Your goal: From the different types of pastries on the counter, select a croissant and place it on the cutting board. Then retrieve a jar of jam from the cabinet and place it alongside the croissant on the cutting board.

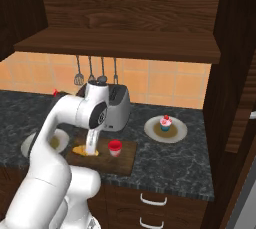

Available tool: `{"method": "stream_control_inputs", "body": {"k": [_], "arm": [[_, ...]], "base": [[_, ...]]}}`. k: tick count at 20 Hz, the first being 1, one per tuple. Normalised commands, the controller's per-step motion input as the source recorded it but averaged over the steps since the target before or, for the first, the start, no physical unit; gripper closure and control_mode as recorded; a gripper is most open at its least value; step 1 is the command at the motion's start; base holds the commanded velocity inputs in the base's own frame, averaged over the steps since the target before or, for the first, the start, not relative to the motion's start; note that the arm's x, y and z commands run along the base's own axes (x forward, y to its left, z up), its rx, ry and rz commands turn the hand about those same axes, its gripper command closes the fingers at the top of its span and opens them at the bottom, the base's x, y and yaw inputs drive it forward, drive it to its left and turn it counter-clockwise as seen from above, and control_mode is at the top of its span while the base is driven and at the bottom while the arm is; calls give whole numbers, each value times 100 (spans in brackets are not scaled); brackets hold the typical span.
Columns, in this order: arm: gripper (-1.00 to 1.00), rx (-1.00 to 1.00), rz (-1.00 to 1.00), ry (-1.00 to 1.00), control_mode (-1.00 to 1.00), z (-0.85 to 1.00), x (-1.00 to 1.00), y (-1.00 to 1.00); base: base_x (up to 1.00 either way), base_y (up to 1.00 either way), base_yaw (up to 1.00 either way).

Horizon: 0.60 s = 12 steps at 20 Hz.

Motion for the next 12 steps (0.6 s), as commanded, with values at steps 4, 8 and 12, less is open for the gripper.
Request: {"method": "stream_control_inputs", "body": {"k": [4,8,12], "arm": [[-100,-17,-4,-17,-100,10,-77,-55],[-100,-13,-2,-14,-100,0,-74,-64],[-100,-12,-1,-16,-100,0,-61,-68]], "base": [[0,0,0],[0,0,0],[0,0,0]]}}
